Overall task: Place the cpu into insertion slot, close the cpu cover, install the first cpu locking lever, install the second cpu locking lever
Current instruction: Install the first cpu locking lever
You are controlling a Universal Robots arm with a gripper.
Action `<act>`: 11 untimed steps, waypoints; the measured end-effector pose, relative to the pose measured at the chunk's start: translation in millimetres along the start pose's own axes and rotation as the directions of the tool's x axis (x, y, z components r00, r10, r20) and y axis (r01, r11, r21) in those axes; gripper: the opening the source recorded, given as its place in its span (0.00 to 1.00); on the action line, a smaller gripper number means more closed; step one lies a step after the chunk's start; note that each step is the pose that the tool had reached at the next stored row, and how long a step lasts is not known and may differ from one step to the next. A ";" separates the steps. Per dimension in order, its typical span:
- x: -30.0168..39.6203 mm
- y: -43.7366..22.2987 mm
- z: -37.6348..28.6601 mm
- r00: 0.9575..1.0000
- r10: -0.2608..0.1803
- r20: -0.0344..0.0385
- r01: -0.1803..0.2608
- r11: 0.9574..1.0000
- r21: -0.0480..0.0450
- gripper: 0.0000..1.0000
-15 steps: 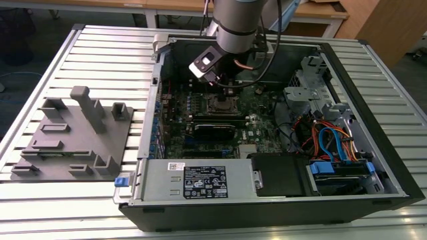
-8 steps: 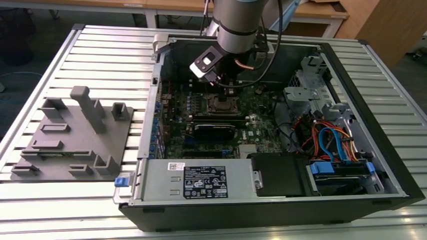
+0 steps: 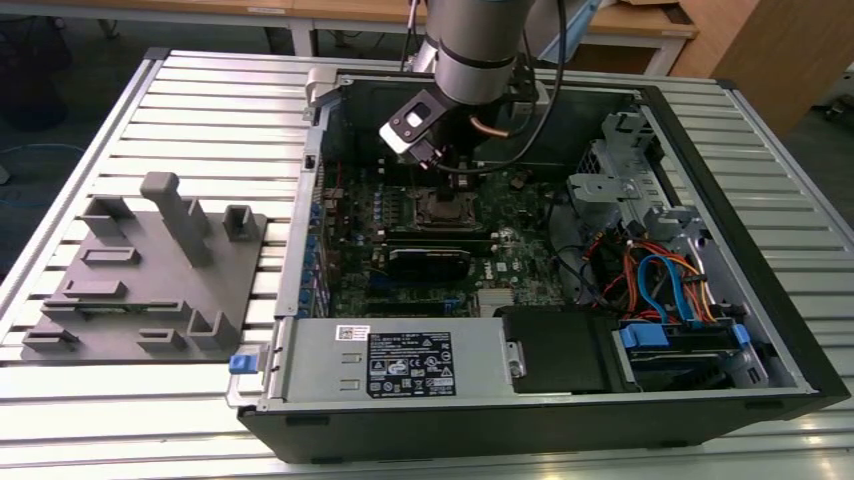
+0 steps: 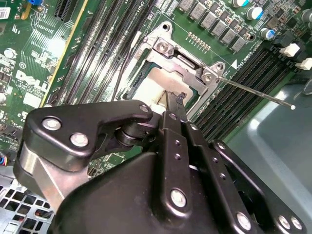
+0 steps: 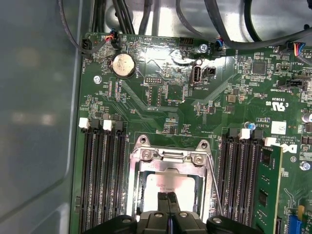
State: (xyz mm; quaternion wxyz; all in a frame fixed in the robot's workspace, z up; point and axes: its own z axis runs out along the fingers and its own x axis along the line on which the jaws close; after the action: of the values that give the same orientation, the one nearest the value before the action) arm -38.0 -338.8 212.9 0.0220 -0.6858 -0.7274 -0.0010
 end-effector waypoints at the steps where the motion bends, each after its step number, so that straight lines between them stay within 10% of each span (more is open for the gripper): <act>1: 0.0 0.0 -0.7 1.000 0.000 0.000 0.000 1.000 0.000 0.10; 11: 0.2 -0.1 -5.9 1.000 0.000 0.000 0.000 1.000 0.000 0.10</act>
State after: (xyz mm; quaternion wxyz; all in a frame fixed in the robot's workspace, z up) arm -38.0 -338.8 218.8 0.0220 -0.6858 -0.7274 -0.0010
